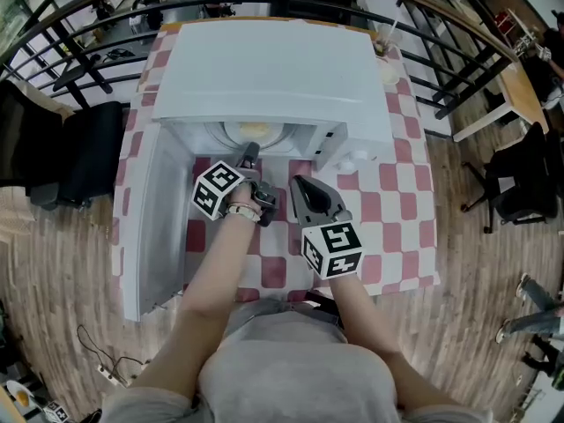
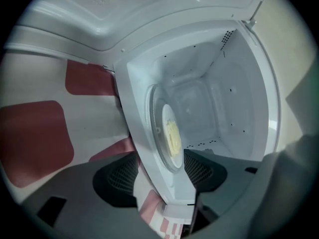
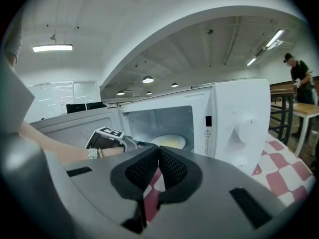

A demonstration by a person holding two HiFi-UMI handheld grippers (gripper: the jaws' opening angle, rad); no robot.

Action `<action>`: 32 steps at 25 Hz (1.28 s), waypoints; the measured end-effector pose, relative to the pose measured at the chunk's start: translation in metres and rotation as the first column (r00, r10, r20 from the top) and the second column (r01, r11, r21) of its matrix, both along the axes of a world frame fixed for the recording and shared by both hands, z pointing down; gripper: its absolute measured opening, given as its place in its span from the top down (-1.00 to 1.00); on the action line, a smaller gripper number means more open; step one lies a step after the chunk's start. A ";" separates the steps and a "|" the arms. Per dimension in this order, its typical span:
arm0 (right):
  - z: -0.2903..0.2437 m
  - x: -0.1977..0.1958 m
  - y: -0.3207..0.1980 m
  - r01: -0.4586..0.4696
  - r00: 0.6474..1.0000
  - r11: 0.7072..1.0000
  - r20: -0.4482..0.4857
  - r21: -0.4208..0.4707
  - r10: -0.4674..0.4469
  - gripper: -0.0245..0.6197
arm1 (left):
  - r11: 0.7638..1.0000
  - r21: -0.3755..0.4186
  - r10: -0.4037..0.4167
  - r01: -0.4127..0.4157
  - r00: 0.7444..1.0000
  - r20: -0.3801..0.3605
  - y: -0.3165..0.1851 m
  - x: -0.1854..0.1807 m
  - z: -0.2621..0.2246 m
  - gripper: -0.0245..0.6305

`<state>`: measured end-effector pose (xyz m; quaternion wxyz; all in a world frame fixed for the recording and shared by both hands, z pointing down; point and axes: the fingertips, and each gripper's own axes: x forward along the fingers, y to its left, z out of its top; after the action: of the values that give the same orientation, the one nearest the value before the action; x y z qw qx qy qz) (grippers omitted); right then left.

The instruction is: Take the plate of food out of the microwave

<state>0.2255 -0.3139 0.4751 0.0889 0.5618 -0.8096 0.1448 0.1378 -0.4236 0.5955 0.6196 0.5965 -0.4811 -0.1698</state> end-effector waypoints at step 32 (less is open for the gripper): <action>0.009 0.011 0.002 -0.025 1.000 0.999 -0.013 -0.027 0.025 0.85 | 0.979 -0.174 -0.113 0.110 0.994 -0.009 -0.008 -0.005 0.018 0.27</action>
<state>0.2364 -0.3116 0.4837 0.0999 0.5715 -0.8000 0.1532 0.1329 -0.4312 0.6131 0.6631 0.5109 -0.5208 -0.1677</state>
